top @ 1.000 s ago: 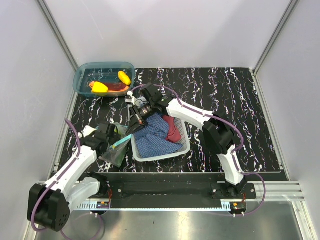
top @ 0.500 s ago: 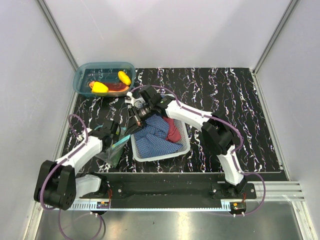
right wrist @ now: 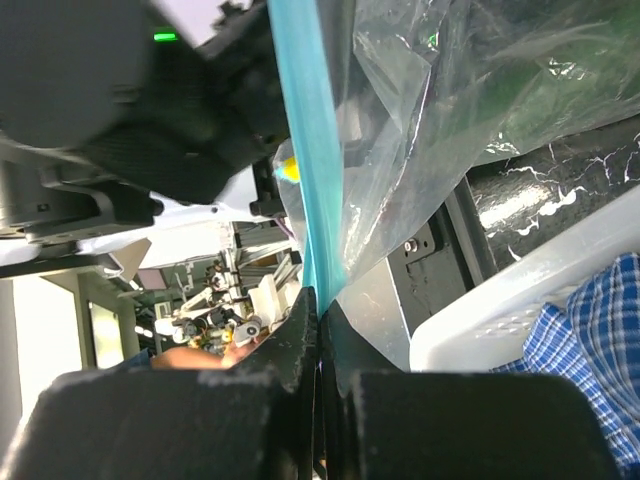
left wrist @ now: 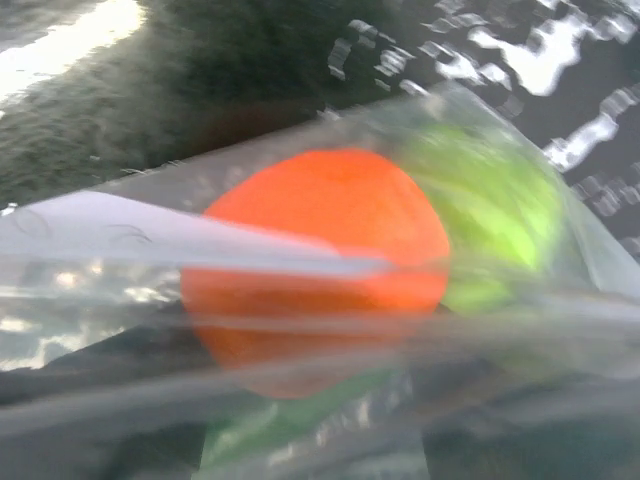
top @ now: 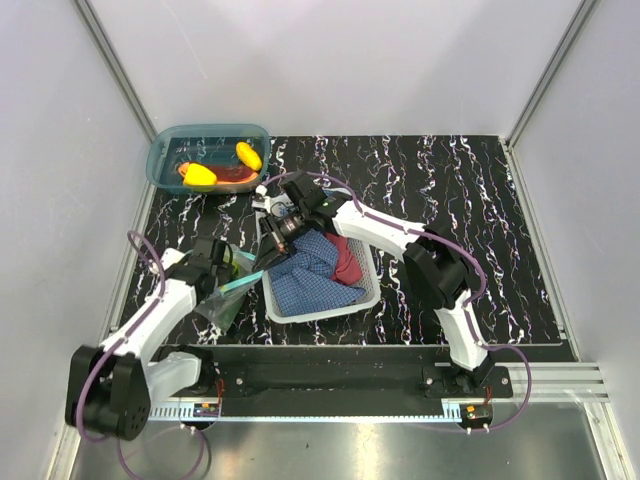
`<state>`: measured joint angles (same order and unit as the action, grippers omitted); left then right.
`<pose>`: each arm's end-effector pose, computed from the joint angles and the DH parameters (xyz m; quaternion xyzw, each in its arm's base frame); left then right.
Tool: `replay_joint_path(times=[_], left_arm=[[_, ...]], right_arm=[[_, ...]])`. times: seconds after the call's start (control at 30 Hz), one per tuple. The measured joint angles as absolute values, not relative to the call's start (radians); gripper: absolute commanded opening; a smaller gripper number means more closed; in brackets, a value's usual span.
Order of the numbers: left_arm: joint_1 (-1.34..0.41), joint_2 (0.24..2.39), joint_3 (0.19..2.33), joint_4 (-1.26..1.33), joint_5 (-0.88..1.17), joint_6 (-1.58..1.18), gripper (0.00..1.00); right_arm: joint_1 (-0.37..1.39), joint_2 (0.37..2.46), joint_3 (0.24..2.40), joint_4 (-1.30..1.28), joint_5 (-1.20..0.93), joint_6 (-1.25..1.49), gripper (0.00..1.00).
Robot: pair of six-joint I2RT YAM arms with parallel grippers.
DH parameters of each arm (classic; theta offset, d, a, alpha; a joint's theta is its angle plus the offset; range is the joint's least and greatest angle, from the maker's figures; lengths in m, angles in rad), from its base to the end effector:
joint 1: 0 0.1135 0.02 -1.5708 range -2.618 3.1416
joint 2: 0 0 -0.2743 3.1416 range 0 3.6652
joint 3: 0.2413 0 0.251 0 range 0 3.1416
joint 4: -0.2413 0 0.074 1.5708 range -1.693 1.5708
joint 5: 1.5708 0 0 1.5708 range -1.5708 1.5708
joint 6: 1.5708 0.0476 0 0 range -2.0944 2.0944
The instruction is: Open the zip-top bag and remove the fake food
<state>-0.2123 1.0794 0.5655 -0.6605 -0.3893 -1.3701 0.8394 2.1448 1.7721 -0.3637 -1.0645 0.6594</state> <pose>0.1777 -0.0198 0.1789 -0.5581 0.7843 -0.0041 0.2707 0.2961 0.3923 0.2457 0.2756 -0.7661 -0.5775 0.0604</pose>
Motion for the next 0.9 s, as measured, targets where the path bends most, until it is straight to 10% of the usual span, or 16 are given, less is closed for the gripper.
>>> replay_joint_path(times=[0.9], left_arm=[[-0.216, 0.617, 0.799, -0.921, 0.084, -0.863, 0.0]], right_arm=[[0.802, 2.144, 1.81, -0.474, -1.079, 0.603, 0.0]])
